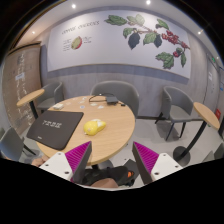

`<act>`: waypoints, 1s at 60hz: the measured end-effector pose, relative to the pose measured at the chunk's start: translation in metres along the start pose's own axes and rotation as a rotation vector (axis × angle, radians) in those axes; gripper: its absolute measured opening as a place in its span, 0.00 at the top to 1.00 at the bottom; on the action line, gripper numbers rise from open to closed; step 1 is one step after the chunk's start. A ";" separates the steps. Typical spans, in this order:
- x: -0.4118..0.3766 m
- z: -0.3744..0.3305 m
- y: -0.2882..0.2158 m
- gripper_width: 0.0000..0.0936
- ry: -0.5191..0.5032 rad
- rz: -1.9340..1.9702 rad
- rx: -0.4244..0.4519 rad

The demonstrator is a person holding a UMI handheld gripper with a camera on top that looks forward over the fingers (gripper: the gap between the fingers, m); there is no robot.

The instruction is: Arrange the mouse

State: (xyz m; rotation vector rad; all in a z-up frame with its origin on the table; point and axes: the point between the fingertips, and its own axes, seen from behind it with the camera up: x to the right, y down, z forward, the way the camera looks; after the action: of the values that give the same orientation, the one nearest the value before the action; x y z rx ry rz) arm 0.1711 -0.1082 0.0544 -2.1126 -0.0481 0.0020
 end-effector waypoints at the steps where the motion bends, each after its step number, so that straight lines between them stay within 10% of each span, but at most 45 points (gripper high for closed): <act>1: -0.003 0.001 0.001 0.09 -0.007 0.006 -0.003; 38: -0.095 0.159 -0.017 0.11 -0.059 0.034 -0.126; 60: -0.083 0.168 -0.030 0.60 -0.017 0.092 -0.089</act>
State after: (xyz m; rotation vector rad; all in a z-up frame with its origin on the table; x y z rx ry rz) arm 0.0835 0.0483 -0.0087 -2.2017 0.0401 0.0741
